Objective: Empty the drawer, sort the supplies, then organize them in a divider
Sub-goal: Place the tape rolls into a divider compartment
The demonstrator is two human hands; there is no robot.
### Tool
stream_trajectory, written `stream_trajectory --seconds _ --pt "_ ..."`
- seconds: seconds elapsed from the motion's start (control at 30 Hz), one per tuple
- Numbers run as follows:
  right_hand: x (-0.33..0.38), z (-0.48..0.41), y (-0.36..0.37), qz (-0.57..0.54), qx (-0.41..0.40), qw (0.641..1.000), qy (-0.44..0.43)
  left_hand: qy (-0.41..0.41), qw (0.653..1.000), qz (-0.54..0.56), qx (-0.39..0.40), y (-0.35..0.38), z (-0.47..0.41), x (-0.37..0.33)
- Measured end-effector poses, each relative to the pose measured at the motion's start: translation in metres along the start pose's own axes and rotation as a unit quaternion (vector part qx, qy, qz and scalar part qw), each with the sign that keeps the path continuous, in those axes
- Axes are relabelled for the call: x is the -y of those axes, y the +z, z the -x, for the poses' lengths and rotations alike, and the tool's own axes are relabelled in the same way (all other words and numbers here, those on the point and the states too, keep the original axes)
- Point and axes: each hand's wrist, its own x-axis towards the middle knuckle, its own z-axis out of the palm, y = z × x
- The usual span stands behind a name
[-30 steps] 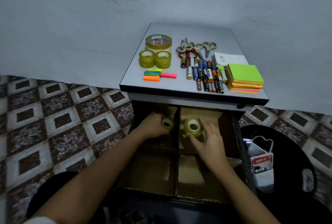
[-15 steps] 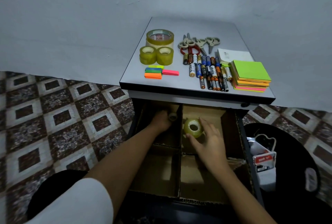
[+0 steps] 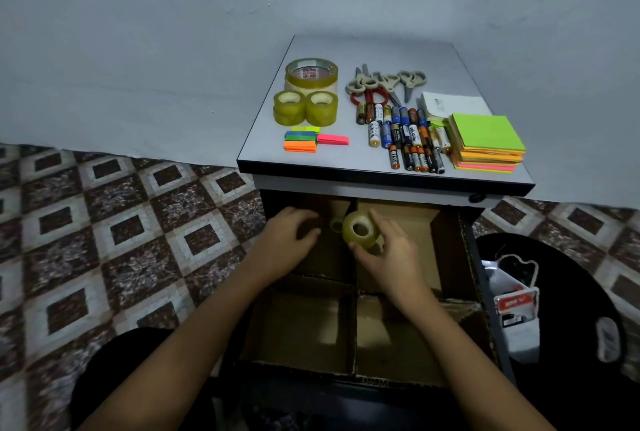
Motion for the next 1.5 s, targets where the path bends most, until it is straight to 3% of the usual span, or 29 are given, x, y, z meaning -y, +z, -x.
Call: stream_trajectory --seconds 0.07,0.13,0.27,0.37,0.53,0.93,1.33,1.5 --pt "0.010 -0.007 0.005 0.004 0.034 0.999 -0.001 0.015 0.996 0.003 -0.089 -0.007 0.016 0.013" --pt "0.020 -0.016 0.012 0.015 0.065 0.998 -0.022 0.001 0.991 -0.001 -0.131 -0.008 0.024 0.028" --pt "0.031 -0.033 0.033 0.044 0.095 0.992 -0.069 -0.068 0.994 0.012 -0.080 0.004 0.029 0.045" --pt "0.028 -0.048 0.056 0.078 0.123 0.988 -0.046 -0.092 0.994 0.041 -0.045 0.012 0.031 0.050" --pt "0.029 -0.064 0.075 0.130 0.156 0.979 -0.004 -0.101 0.992 0.064 -0.052 0.015 0.031 0.054" --pt "0.018 -0.081 0.107 0.252 0.122 0.959 0.050 -0.103 0.986 0.101 -0.089 0.019 0.033 0.056" --pt "0.012 -0.081 0.109 0.236 0.124 0.962 0.054 -0.105 0.986 0.103 -0.080 0.017 0.034 0.055" --pt "0.019 -0.070 0.094 0.147 0.090 0.985 0.019 -0.105 0.988 0.091 -0.071 0.016 0.034 0.056"
